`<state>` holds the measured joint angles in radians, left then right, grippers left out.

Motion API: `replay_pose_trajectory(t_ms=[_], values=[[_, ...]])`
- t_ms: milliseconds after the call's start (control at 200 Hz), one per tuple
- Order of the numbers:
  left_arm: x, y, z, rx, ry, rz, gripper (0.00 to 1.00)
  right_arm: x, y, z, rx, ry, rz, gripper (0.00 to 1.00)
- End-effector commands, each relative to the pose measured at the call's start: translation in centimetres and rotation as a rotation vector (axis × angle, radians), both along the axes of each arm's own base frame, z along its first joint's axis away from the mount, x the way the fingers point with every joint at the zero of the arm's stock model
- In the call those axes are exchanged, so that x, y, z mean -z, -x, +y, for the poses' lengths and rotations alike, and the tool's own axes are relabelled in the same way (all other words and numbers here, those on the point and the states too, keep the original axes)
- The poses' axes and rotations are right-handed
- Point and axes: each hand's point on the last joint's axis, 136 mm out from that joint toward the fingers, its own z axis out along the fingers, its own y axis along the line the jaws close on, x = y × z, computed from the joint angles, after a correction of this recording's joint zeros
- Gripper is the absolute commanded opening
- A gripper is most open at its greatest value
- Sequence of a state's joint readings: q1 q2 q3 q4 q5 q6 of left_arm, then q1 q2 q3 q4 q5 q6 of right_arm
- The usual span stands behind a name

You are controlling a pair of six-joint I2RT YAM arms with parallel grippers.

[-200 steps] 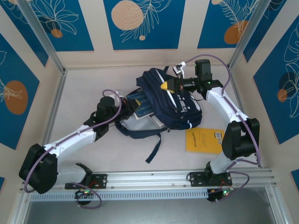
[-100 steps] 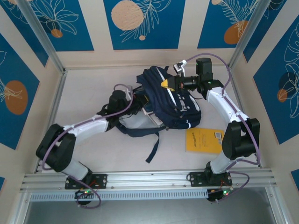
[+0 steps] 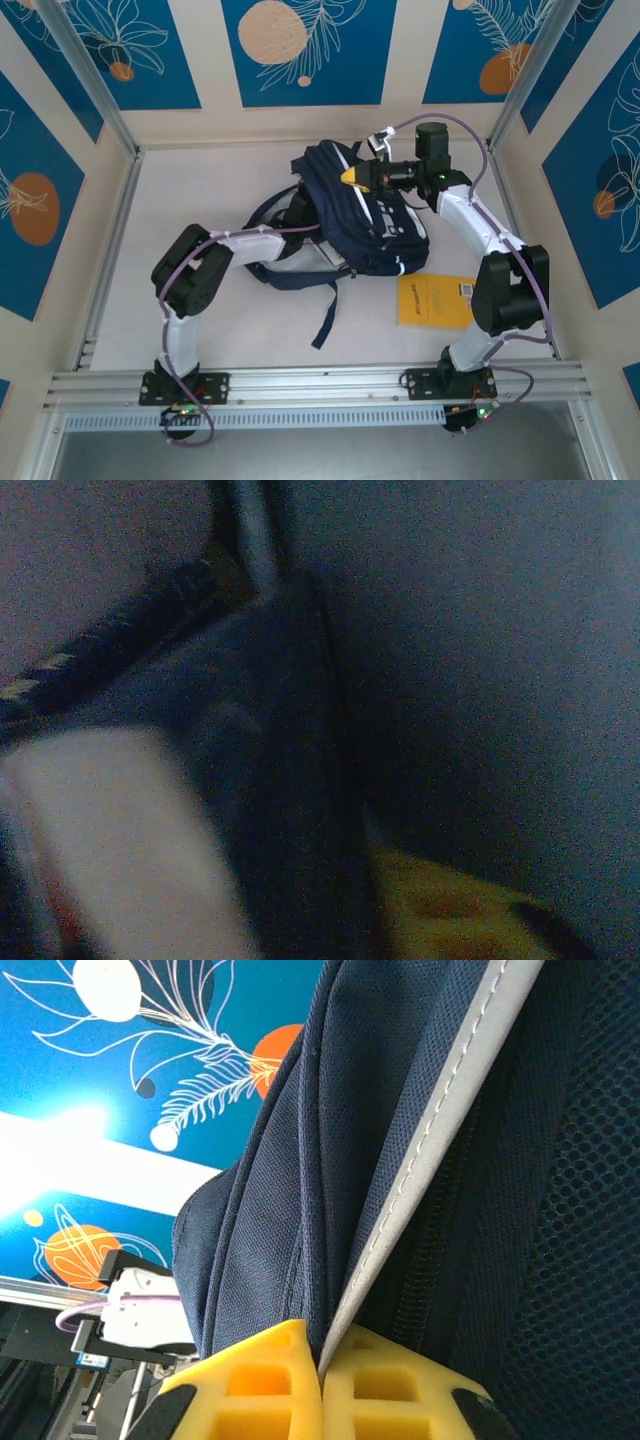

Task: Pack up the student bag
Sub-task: Place the book in the student bag.

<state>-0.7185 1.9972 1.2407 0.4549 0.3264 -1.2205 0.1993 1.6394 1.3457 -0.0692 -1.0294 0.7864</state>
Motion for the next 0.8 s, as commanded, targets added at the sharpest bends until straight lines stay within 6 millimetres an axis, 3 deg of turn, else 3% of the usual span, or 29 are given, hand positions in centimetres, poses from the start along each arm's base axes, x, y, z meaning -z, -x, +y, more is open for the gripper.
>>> replay_pose_trajectory(t_ms=[0,85,190,330,615,795], values=[[-3.4,0.2,-0.5,0.042,0.038,-0.076,0.52,-3.9,1.4,0.0,-0.083,-0.066,-0.168,0.00],[-4.2,0.2,1.3,0.028,-0.009,-0.087,0.70,-3.6,0.9,-0.4,-0.062,-0.062,-0.167,0.00],[-5.3,0.8,3.9,0.016,-0.071,-0.107,0.79,-3.1,0.3,-1.0,-0.029,-0.051,-0.169,0.00],[-6.3,2.2,7.3,0.003,-0.140,-0.122,0.80,-2.2,-0.6,-1.4,0.025,-0.020,-0.169,0.00],[-6.2,5.6,15.8,-0.098,-0.306,-0.092,0.80,0.0,-2.7,-1.8,0.184,0.088,-0.196,0.00],[-10.1,8.2,21.9,-0.179,-0.428,-0.221,0.82,3.3,-4.1,0.5,0.243,0.263,-0.190,0.01]])
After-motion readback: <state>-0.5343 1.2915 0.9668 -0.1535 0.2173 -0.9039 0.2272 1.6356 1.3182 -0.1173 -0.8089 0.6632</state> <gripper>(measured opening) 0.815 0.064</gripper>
